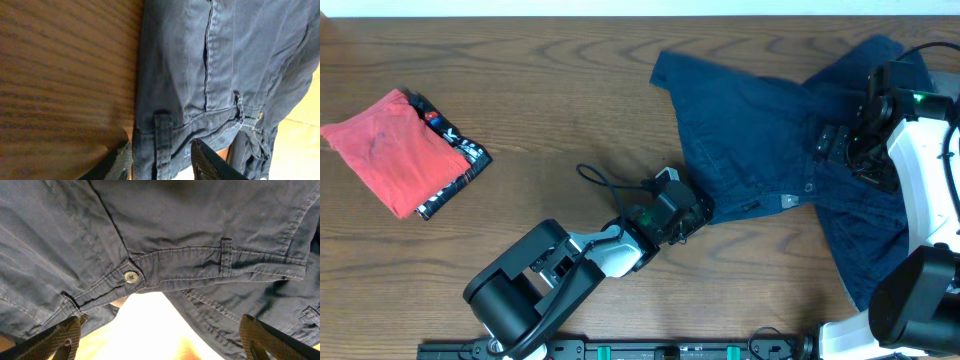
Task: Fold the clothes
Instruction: 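Pull the shorts leftward with the left gripper, spreading them flat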
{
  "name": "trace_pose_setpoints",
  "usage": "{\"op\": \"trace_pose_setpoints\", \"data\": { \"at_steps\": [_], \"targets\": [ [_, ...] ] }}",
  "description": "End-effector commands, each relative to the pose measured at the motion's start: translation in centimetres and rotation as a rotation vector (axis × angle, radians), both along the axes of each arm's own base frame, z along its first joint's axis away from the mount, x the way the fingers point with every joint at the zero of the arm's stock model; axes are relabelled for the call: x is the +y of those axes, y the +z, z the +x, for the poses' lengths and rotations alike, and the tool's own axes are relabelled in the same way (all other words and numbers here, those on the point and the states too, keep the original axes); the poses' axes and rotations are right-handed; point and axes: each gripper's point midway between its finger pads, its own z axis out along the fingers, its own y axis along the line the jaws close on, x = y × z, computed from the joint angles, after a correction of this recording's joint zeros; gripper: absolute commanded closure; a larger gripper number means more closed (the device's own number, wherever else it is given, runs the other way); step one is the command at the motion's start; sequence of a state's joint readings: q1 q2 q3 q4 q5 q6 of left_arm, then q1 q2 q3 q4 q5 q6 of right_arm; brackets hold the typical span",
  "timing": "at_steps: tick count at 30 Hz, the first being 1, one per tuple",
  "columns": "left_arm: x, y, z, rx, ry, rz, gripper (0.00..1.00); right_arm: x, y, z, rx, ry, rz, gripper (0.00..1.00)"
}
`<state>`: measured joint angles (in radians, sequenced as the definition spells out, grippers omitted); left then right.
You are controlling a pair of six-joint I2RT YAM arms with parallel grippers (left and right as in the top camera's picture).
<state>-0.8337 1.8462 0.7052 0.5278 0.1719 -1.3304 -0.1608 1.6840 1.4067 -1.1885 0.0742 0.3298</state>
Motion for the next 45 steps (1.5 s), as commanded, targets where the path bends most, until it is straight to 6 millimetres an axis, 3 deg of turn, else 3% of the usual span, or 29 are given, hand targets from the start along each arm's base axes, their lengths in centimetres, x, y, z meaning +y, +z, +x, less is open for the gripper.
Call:
{"op": "trace_pose_setpoints", "data": {
  "at_steps": [1,4,6,10,14,16,19,22,25,31,34,36,40,45],
  "targets": [
    [1.4,-2.9,-0.5,0.02,0.028,0.085,0.61,-0.2,0.5,0.2,-0.018,-0.02,0.003,0.01],
    [0.8,-3.4,-0.8,0.013,0.015,0.077,0.63,-0.2,0.5,0.2,-0.018,-0.02,0.002,0.01],
    [0.3,-3.4,-0.7,0.0,0.008,0.057,0.69,-0.2,0.5,0.2,-0.018,-0.02,0.002,0.01],
    [0.1,-3.3,-0.7,-0.007,-0.006,0.055,0.94,-0.2,0.5,0.2,-0.018,-0.02,0.002,0.01],
    [-0.2,-3.3,-1.4,-0.063,-0.144,0.089,0.94,-0.2,0.5,0.3,-0.022,-0.02,0.002,0.01],
    [0.8,-3.7,-1.6,-0.07,-0.199,0.149,0.94,-0.3,0.5,0.3,-0.021,-0.013,0.001,0.01],
    [3.9,-3.6,-1.0,-0.077,-0.236,0.258,0.94,-0.3,0.5,0.1,-0.012,0.013,-0.002,0.01],
    [8.3,-1.2,0.9,-0.122,-0.244,0.35,0.94,-0.5,0.5,0.0,-0.006,0.024,-0.003,0.01],
    [12.9,3.3,3.8,-0.207,-0.168,0.38,0.94,-0.7,0.5,-0.1,-0.007,0.017,-0.002,0.01],
    [24.4,15.6,9.3,-0.486,0.153,0.406,0.94,-0.9,0.5,-0.1,-0.009,0.009,-0.003,0.01],
    [29.4,18.6,10.4,-0.56,0.298,0.428,0.94,-0.9,0.5,-0.1,-0.009,0.009,-0.002,0.01],
    [31.7,18.5,10.4,-0.54,0.352,0.443,0.94,-0.9,0.5,-0.1,-0.006,0.009,-0.002,0.01],
    [33.8,15.4,9.5,-0.41,0.367,0.477,0.91,-0.9,0.5,-0.1,-0.006,0.01,-0.001,0.01],
    [33.8,11.4,8.0,-0.252,0.323,0.499,0.51,-0.2,0.4,0.0,-0.009,0.063,0.033,0.01]
  ]
}}
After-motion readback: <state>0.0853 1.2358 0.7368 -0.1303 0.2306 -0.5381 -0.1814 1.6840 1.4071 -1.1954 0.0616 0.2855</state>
